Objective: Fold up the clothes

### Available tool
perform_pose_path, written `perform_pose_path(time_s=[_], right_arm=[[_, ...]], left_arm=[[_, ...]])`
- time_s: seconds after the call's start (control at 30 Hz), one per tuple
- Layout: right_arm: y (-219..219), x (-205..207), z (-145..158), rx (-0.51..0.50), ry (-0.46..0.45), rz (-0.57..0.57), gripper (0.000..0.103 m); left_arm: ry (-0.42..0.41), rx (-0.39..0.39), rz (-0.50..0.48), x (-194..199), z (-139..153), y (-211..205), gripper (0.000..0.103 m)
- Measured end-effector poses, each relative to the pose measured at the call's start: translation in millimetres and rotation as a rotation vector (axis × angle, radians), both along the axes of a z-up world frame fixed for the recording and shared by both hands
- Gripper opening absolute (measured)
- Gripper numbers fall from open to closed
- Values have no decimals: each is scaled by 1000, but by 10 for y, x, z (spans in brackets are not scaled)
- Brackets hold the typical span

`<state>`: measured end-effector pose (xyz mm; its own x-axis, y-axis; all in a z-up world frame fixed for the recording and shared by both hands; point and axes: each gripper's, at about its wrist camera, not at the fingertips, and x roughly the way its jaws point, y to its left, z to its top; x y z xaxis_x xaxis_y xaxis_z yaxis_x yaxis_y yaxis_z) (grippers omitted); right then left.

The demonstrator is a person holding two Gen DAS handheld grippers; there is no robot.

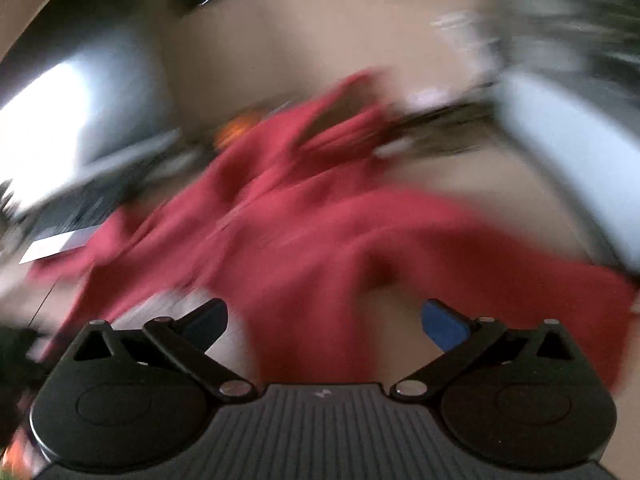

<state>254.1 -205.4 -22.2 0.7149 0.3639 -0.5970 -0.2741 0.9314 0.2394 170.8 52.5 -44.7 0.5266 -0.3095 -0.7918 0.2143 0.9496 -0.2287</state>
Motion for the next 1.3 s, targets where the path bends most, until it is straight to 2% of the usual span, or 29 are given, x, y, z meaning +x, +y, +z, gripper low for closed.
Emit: perform_pose_path(time_s=[0.07,0.13,0.2,0.3,0.4,0.47,0.57,0.7,0.97,1.1,1.3], right_arm=[[-315,66,-40,57,26,-130,103],[-563,153,-142,99,84,-209,103],[-741,204,-261,78,152,-267,103],[-917,57,-217,51,153,-258,103],[-1043,-250,-15,104,130,-275,103],[-1085,-403,38,199,167,-271,103],[-1058,-433,-88,435,280,-255,103],[-918,-241,-302,660,349,-349,103],[-651,252,-565,942,464,-485,103],[-576,449,-615,868,363,-504,103],[-398,734,-530,658,214,-432,103]], left_arm=[[0,-9,-11,-19,0,52,103],[-3,-18,-17,-29,-1,79,103],[-9,-17,-27,-45,-3,87,103],[-13,-5,-51,-72,-3,90,103],[-7,6,-76,-114,5,136,103],[-8,8,-84,-151,6,169,103],[-16,15,-75,-183,3,160,103],[-23,44,-72,-188,-1,107,103],[-19,60,-59,-173,-9,85,103],[-20,64,-44,-176,-13,72,103],[-15,67,-4,-169,-9,49,103]])
